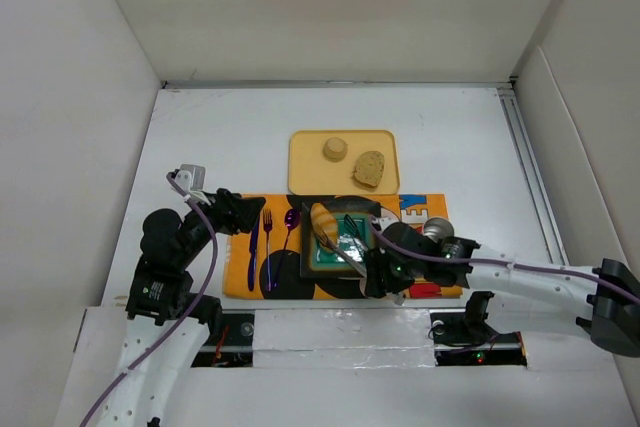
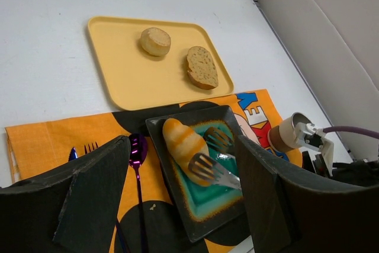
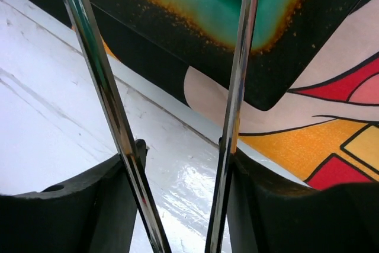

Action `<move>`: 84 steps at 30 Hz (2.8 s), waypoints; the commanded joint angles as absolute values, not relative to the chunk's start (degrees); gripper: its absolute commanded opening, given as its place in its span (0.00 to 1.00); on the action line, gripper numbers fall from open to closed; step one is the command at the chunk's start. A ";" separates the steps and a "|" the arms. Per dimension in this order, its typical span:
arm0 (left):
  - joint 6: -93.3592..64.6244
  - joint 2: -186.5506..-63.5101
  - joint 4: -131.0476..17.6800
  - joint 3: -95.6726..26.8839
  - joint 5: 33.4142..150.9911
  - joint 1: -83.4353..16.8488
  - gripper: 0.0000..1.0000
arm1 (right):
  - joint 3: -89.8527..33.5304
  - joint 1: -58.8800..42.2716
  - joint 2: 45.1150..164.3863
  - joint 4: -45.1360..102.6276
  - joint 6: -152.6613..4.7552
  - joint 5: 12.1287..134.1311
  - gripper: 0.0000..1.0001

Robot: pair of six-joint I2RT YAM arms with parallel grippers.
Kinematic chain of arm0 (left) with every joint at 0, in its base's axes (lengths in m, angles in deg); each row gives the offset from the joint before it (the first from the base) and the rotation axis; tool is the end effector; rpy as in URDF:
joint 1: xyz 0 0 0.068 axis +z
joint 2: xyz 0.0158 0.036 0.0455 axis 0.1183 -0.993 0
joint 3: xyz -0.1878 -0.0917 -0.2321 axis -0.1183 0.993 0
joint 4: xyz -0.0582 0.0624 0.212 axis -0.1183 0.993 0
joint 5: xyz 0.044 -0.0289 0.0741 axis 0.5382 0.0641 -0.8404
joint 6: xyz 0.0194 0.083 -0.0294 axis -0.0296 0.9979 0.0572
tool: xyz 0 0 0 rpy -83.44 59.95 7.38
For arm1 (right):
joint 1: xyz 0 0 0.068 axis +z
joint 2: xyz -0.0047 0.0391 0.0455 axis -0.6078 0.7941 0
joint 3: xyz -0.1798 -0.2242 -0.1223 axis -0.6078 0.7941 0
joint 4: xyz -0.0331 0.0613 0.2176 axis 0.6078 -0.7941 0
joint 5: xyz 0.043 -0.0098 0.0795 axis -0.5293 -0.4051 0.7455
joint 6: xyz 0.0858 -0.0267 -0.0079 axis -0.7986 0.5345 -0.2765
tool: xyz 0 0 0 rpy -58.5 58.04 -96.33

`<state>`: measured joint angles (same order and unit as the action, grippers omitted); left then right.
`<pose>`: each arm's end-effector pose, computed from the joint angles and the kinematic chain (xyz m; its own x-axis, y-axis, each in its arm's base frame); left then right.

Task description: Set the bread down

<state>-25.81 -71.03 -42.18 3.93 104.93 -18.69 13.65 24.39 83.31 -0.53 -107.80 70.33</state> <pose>0.0696 -0.0442 0.3284 -0.2117 -0.3286 -0.9204 0.5000 0.7728 -0.3909 0.0732 0.1510 0.2117 -0.8828 -0.2731 -0.3821 -0.4292 0.7996 0.4200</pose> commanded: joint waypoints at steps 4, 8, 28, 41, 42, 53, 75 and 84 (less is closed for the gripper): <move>-25.99 -70.28 -44.56 2.27 105.74 -19.01 0.66 | 4.50 25.06 81.15 -2.74 -106.34 61.64 0.59; -25.99 -69.75 -44.56 2.35 106.00 -19.01 0.67 | 0.72 19.46 85.00 0.94 -100.65 58.55 0.59; -25.99 -68.52 -44.65 2.35 106.00 -19.01 0.67 | -24.15 0.81 124.91 4.55 -85.42 56.26 0.56; -25.99 -69.22 -44.74 2.44 106.00 -19.01 0.67 | -20.39 0.80 120.71 8.51 -85.95 58.72 0.24; -25.99 -69.22 -44.91 2.53 106.18 -19.01 0.67 | -17.77 2.37 116.35 7.55 -86.73 58.29 0.24; -26.08 -70.45 -44.56 2.44 105.82 -19.01 0.67 | 1.92 19.77 92.43 2.80 -97.62 68.38 0.24; -26.34 -70.98 -44.65 2.44 104.77 -19.01 0.66 | 7.84 37.89 81.32 -7.92 -112.14 66.46 0.47; -26.08 -70.10 -44.74 2.36 105.82 -19.01 0.66 | -1.48 37.89 80.53 -9.77 -109.94 59.78 0.51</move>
<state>-25.92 -70.77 -42.31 3.93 104.91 -18.69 3.07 37.31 81.40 -10.10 -111.41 63.36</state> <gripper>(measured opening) 0.665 0.516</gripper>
